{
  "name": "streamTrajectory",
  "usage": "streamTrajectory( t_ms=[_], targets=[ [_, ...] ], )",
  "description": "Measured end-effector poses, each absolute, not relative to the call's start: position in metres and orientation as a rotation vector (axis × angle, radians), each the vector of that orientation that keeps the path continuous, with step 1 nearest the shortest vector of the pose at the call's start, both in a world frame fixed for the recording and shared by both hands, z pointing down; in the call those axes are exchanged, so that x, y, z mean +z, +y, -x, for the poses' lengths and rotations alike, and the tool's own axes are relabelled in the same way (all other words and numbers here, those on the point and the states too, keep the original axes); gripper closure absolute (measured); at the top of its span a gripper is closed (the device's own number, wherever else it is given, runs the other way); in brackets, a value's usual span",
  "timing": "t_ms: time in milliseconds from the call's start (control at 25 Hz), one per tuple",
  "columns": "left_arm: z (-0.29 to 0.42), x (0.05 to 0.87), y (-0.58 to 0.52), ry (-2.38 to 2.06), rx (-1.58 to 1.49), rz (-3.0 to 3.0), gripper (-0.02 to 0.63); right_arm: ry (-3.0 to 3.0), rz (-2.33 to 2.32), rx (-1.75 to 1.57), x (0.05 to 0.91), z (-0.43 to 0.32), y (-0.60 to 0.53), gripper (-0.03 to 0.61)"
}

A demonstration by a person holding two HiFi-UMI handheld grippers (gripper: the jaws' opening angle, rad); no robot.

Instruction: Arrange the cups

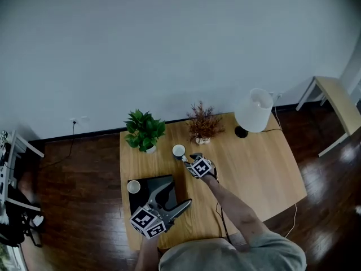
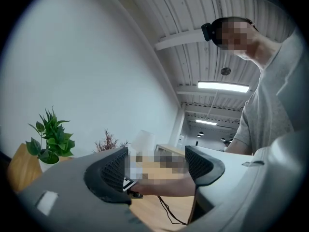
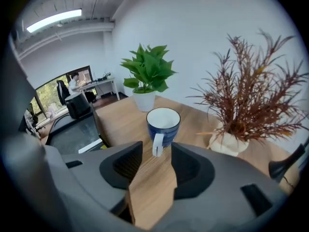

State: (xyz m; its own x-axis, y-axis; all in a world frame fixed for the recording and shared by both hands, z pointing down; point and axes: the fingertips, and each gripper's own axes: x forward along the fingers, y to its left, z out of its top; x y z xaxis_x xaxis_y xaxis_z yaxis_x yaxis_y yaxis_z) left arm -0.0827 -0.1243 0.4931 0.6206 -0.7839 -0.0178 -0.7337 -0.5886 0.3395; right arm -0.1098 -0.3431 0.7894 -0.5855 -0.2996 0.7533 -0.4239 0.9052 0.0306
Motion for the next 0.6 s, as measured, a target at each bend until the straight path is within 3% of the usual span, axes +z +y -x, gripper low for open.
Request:
streamTrajectory(
  t_ms=[240, 440, 600],
  targets=[
    [0.093, 0.499, -0.122, -1.271, -0.227, -2.511, 0.259, -2.156, -0.522, 0.214, 0.82, 0.137, -0.352, 0.412],
    [0.101, 0.502, -0.117, -1.307, -0.235, -2.487, 0.259, -2.166, -0.556, 0.196, 0.811, 0.136, -0.361, 0.499],
    [0.104, 0.501, -0.116, -1.305, -0.259, -2.489, 0.259, -2.163, -0.538, 0.231, 0.814, 0.116, -0.351, 0.499]
  ],
)
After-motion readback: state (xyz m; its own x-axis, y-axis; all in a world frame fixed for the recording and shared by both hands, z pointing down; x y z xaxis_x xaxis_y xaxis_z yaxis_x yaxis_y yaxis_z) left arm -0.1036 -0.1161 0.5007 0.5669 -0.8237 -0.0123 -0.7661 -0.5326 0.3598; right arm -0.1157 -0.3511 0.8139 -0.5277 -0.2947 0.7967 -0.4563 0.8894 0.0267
